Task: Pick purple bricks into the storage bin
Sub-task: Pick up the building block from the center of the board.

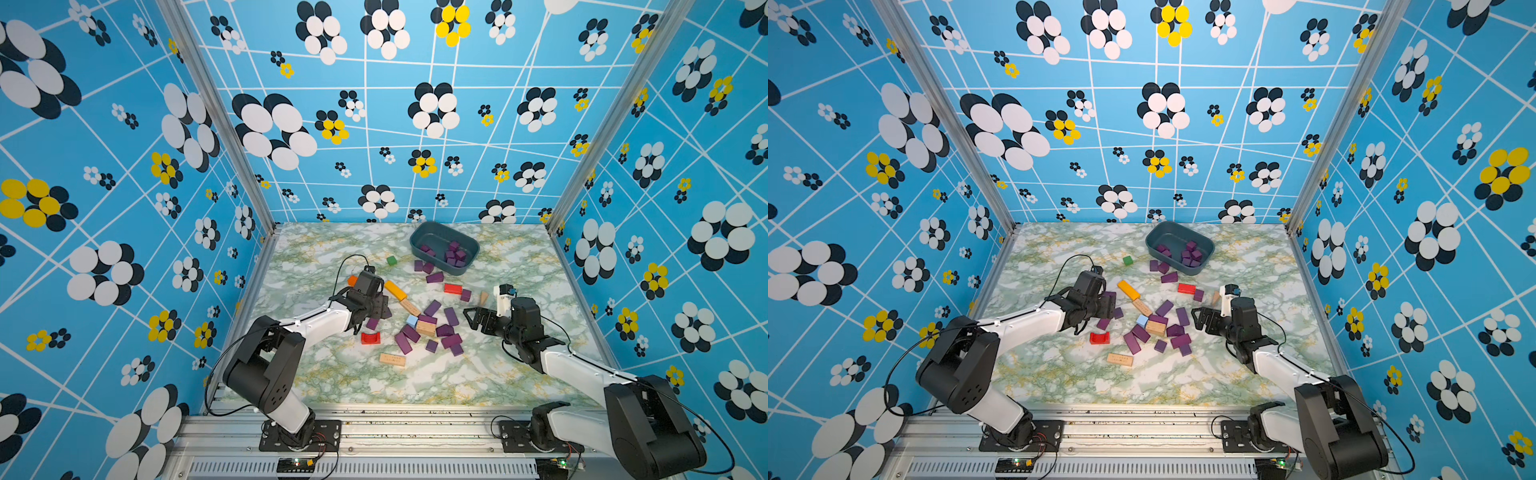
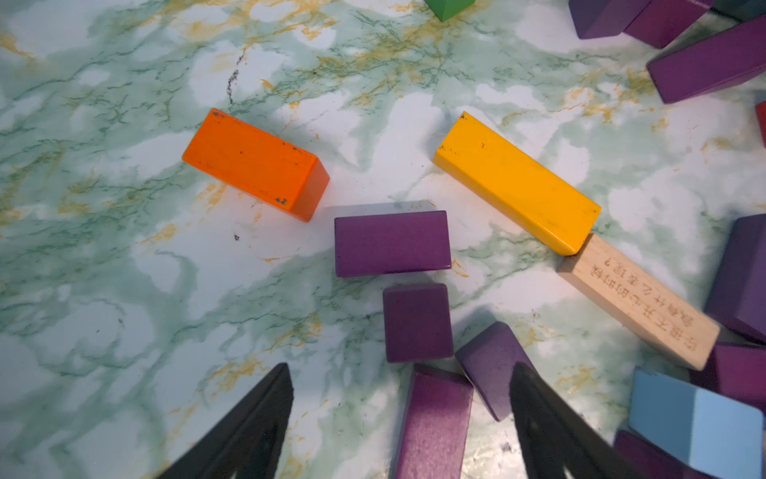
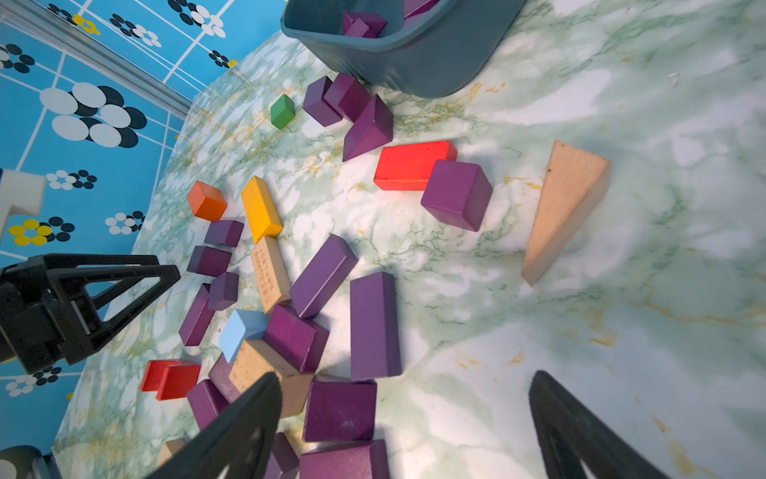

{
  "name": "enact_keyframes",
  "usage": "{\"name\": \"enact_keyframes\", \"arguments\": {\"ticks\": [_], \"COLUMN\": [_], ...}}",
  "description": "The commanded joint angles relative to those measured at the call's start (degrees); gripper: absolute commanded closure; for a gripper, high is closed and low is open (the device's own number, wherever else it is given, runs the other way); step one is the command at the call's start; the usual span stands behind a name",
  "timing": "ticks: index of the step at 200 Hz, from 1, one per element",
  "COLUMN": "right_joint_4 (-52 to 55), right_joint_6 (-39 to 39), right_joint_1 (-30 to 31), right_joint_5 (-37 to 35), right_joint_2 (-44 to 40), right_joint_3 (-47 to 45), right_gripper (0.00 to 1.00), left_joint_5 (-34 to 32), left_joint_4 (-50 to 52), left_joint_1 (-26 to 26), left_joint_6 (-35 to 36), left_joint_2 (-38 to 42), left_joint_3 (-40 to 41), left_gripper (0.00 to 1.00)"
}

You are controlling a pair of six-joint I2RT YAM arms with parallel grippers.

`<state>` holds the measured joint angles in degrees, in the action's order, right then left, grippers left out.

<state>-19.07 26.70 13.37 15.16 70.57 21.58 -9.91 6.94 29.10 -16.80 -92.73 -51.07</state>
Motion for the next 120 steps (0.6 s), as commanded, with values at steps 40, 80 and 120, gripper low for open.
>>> {"name": "enact_keyframes", "arguments": {"ticks": [40,80,120], "right_joint_4": [-8.7,-13.6,-13.7], "right_joint_6": [2.8,4.2,3.8], "right_joint_1": [0.6,0.6,0.6], "right_joint_5": [2.1,5.6,5.4], "right_joint_2": [3.4,5.1,4.2], "right_joint_3": [-1.4,-2.1,-2.3], "right_gripper": [0.04,0.04,0.03], "left_joint_5": [-0.7,-2.0,-2.9], "left_joint_4": [5.1,6.0,6.6], "left_joint_1": [-0.3,-0.3,-0.1], "left_joint_6": [1.4,2.3,3.6], "left_joint_2": [-7.1,-10.5,-12.7], "left_joint_3": [-6.8,-9.3,-11.2], "left_gripper": [0.37,0.44,0.65]}}
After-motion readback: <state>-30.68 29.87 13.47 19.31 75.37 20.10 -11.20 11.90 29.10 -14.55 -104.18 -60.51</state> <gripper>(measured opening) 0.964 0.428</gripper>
